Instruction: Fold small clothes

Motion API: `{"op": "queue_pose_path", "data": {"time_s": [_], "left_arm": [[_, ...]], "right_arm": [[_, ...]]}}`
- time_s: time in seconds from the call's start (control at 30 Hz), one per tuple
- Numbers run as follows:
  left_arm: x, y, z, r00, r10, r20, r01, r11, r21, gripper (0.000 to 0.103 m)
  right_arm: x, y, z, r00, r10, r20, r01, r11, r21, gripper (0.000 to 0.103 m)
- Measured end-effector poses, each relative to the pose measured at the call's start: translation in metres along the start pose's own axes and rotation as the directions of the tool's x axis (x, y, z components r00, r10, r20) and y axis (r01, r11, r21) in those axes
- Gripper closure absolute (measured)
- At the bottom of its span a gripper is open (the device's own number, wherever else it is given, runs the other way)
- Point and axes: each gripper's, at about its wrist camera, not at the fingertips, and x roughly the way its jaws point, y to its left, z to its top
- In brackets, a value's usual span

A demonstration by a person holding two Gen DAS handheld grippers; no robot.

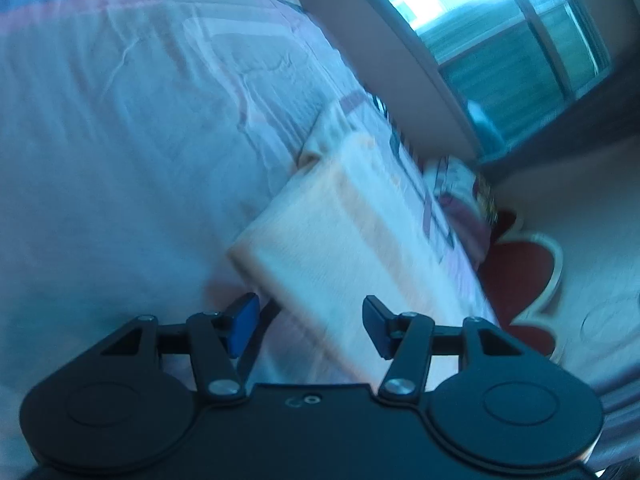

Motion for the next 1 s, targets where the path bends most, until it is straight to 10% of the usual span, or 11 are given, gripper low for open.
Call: {"op": "queue_pose_path", "data": {"time_s": [0.47,0.57,1.0], "left_arm": [[0.045,-0.017,0.009,0.990,-0.003,0.143,0.014,0.997,-0.071,0.056],[0.056,-0.016,0.015,0.994,0.019,0.105,-0.009,0.995,-0.098,0.098],[0.048,-0.008,0.016,0.986,0.027,0.167,-0.002,0.989,-0.150,0.081]], "right_arm": [[0.097,0.026,0.036,0.992,0.114,-0.057,-0.115,0.993,-0.016,0.103],[0.112,0.026,0.038,0.991,0.114,-0.075,-0.114,0.993,-0.006,0.103],[0.141,0.039,0.041,0.988,0.109,-0.109,-0.112,0.994,-0.021,0.103]]}}
